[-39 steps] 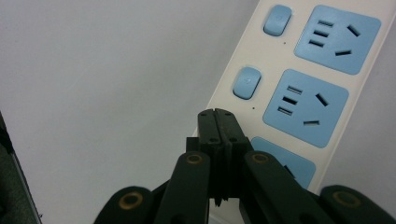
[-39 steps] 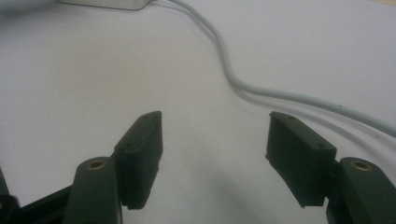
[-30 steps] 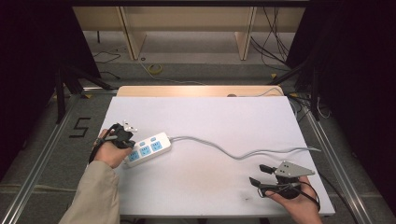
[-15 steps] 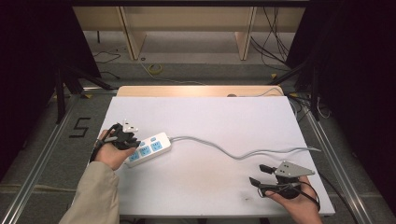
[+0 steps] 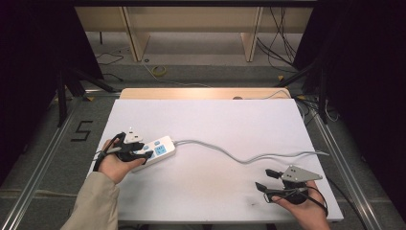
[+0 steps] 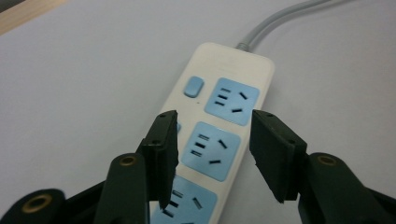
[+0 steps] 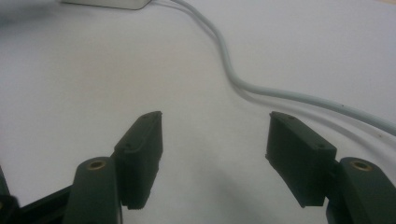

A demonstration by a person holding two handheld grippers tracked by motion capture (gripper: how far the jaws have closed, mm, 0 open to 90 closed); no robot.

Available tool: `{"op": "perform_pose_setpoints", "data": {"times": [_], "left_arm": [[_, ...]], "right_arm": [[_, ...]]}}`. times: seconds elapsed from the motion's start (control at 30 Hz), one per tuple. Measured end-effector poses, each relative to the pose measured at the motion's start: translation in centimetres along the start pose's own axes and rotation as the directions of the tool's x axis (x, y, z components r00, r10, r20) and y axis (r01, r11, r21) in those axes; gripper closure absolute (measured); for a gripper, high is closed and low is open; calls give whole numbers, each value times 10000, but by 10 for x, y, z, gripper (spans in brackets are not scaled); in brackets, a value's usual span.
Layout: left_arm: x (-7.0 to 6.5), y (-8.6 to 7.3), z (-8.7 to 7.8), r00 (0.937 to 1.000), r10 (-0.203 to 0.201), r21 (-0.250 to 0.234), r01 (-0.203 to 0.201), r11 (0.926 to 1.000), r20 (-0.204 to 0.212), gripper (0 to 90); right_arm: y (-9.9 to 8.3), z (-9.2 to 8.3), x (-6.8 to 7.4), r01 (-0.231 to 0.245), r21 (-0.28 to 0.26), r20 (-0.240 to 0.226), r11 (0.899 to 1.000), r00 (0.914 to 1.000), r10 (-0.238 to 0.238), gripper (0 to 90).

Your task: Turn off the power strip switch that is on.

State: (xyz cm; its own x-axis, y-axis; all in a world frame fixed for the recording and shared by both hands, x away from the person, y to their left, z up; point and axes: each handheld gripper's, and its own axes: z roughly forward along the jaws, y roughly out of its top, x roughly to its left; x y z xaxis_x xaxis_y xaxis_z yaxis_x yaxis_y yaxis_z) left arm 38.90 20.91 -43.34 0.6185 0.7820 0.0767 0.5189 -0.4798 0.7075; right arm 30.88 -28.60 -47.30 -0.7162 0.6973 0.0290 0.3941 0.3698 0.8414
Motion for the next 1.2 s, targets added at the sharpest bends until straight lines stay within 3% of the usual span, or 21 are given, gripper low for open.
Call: {"op": "perform_pose_setpoints", "data": {"times": [0.2, 0.43, 0.73, 0.97, 1.2], "left_arm": [[-13, -3, -4, 9993, 138, -445, -122, 9989, 356, 429], [-30, -10, -3, 9979, 503, -699, -473, 9964, 418, 331], [-50, -25, -3, 9947, 781, -856, -723, 9937, 672, 295], [-60, -40, -6, 9945, 856, -1006, -792, 9918, 611, 280], [-64, -44, -6, 9941, 919, -991, -859, 9914, 580, 274]], "right_arm": [[0, 0, 0, 22, 54, -41, 10000, 10000, -22, 369], [0, 0, 0, 30, 91, -69, 10000, 10000, -29, 369], [-1, 0, 1, 60, 85, -92, 9999, 9999, -59, 368], [-1, 1, 1, 73, 93, -107, 9999, 9999, -72, 368], [-1, 1, 1, 80, 114, -119, 9999, 9999, -79, 368]]}}
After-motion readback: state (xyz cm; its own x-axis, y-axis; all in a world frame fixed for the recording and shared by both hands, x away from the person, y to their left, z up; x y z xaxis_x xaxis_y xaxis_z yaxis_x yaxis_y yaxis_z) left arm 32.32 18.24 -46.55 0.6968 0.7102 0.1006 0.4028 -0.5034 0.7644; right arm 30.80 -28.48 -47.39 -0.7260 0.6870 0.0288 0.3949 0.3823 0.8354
